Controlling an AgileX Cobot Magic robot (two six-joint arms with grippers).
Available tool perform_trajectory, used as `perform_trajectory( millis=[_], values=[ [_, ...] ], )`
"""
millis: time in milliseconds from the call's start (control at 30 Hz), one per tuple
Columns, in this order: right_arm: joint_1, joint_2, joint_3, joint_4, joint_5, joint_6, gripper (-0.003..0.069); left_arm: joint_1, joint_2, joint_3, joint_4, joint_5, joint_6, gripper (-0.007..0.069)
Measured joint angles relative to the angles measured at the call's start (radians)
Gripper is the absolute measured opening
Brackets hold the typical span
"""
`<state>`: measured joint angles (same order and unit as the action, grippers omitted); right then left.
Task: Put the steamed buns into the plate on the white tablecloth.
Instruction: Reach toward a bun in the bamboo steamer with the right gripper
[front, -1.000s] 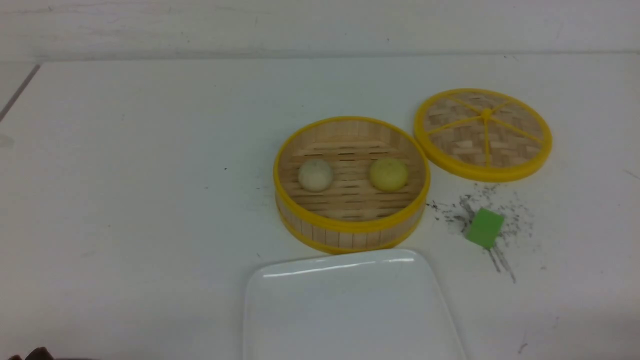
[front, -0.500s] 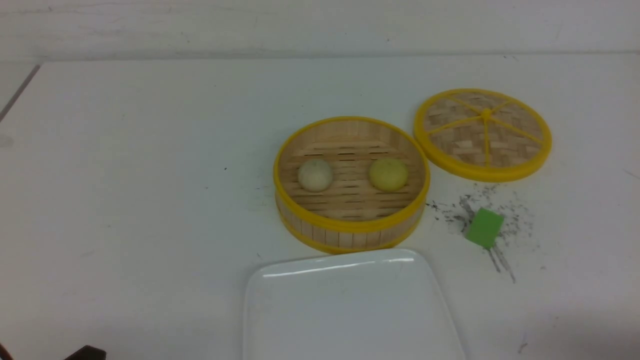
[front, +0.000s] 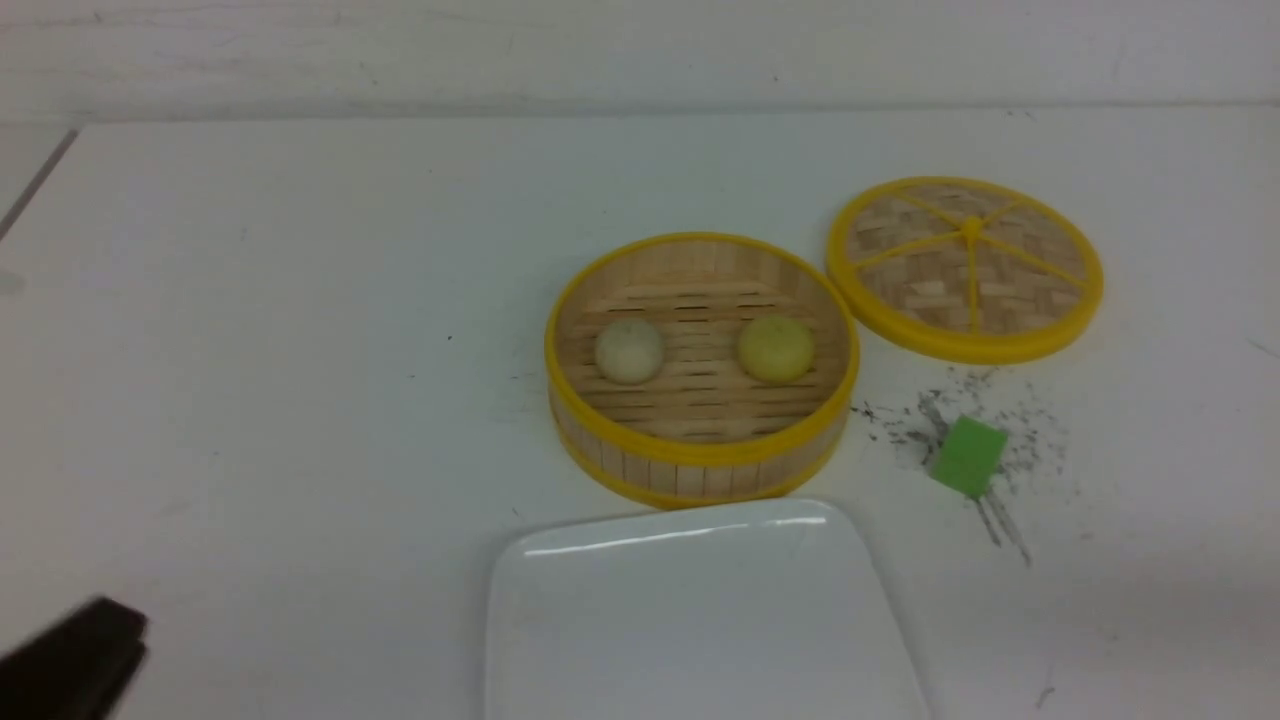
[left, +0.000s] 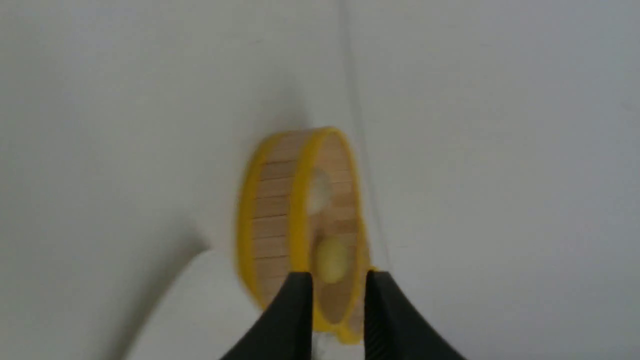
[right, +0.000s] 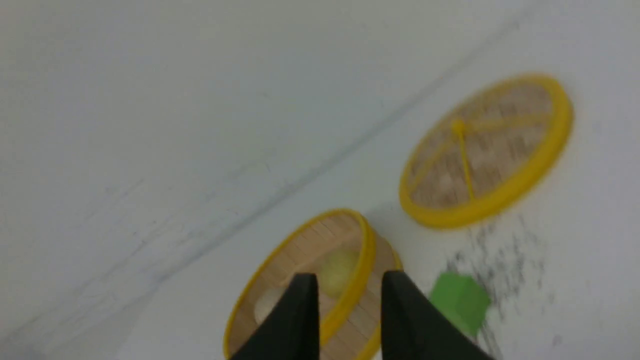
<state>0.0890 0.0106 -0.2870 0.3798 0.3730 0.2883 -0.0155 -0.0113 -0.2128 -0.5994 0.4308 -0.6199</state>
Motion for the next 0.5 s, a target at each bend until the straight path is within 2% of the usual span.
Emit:
perform_trajectory(
  millis=[67,133,167,267,333,400,500],
  values=[
    [0.0,0.072,-0.115,-0.065,0.105,-0.072,0.006,0.0,0.043,-0.147,0.001,0.014,0.165,0.0113],
    [0.0,0.137,-0.165,-0.105,0.197,-0.084,0.0013,0.0,0.092,-0.204,0.011,0.038,0.212,0.0091],
    [0.0,0.216,-0.218,-0.145,0.301,-0.088,-0.001,0.0,0.181,-0.266,0.031,0.107,0.265,0.0052],
    [0.0,0.401,-0.304,-0.204,0.501,-0.09,-0.0014,0.0,0.375,-0.332,0.081,0.288,0.305,0.0005],
    [0.0,0.526,-0.342,-0.214,0.577,-0.096,-0.0013,0.0,0.511,-0.357,0.102,0.388,0.317,0.0002],
    [0.0,0.622,-0.368,-0.198,0.599,-0.108,-0.0013,0.0,0.629,-0.361,0.097,0.441,0.35,0.0002],
    [0.02,0.866,-0.43,-0.063,0.57,-0.268,-0.0011,0.0,0.851,-0.361,0.026,0.464,0.507,0.0002]
  ],
)
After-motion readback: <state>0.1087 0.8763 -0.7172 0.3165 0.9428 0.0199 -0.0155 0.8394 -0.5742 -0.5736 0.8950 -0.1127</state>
